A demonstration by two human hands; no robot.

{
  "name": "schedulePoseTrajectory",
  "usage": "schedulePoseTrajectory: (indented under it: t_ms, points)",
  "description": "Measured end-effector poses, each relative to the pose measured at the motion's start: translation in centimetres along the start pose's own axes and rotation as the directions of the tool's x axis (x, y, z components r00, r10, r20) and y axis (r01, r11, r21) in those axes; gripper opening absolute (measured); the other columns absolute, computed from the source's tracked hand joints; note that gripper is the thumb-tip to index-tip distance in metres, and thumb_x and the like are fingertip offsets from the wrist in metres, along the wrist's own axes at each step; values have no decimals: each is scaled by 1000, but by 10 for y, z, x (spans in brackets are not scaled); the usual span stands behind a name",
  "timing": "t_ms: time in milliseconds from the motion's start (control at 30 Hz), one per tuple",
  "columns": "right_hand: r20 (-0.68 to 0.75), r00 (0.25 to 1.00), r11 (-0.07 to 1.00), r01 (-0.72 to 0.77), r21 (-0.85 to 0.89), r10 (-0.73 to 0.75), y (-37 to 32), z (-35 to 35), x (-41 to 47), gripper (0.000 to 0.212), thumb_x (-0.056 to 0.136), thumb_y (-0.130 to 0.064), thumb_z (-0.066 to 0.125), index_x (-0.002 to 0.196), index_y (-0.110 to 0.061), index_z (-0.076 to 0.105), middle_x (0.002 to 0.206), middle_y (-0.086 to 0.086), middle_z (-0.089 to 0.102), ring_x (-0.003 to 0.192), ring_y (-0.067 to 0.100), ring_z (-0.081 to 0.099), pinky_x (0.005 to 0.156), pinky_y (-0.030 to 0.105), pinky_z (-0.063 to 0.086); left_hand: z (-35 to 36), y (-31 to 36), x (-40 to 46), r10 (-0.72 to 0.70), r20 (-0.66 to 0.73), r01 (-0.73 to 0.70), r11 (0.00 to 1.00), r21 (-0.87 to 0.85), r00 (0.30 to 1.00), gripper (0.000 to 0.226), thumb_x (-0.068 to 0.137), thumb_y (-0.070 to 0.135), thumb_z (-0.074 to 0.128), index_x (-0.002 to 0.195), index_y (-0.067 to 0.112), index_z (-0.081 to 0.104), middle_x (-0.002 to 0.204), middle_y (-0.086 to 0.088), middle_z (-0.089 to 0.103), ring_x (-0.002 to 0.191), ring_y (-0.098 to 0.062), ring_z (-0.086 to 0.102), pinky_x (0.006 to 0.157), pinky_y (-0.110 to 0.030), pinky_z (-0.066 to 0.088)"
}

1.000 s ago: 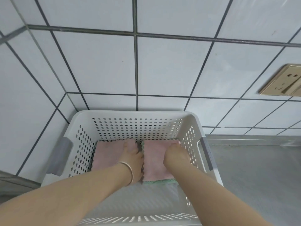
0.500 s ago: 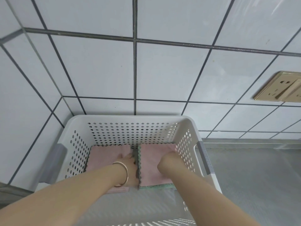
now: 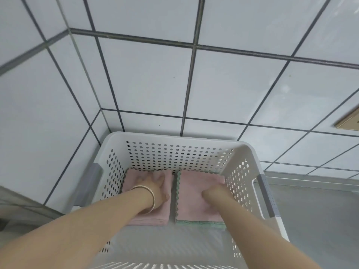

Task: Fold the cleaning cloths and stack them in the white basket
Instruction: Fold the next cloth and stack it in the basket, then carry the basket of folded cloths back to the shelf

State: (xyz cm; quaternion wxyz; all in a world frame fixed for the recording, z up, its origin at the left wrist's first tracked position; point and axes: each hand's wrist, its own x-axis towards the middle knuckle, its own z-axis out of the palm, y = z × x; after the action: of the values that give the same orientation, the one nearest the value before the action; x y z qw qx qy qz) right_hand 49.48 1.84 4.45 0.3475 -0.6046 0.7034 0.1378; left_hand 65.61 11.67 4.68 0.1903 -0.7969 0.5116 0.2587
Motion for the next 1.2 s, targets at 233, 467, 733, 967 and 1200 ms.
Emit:
schedulePoseTrajectory:
  t_ms: [233,467,733,967,1200]
  points:
    - [-39,999,1000,19,5,-19,-6,4,-11,57,80,-21,54,131,0,39,125,10,53,114,27,54,83,27,46,-11,-8,-9,-37,111,33,999,38,993,62,97,42,29,144,42,-11,155,-13,-14,138,-44,11,112,-51,25]
    - [4,994,992,106,64,-106,-7,0,-23,60,86,-15,57,135,2,28,127,13,50,113,26,54,81,26,45,-9,-11,-13,-43,144,41,999,15,989,81,89,52,42,143,41,-16,155,-11,-17,138,-48,8,112,-54,22]
    - [28,823,683,490,-542,-568,-26,24,-53,84,78,-32,65,144,-29,14,144,6,16,135,30,15,90,47,45,7,-5,-1,-16,129,13,1000,26,992,102,74,63,58,141,45,-17,153,-11,-15,138,-46,11,109,-57,24]
    - [189,890,724,448,-525,-415,-21,36,-37,111,74,-39,73,145,-40,-13,153,3,-21,143,31,-12,98,70,30,10,10,8,-81,163,60,990,131,983,105,77,59,59,141,41,-22,152,-17,-17,134,-56,-2,108,-65,16]
    - [233,909,690,415,-593,-346,-36,39,-41,101,82,-35,65,147,-34,-13,153,12,-17,141,40,-15,97,69,32,15,8,12,-83,190,53,986,156,978,103,69,76,48,138,49,-23,153,-6,-18,135,-53,2,106,-66,14]
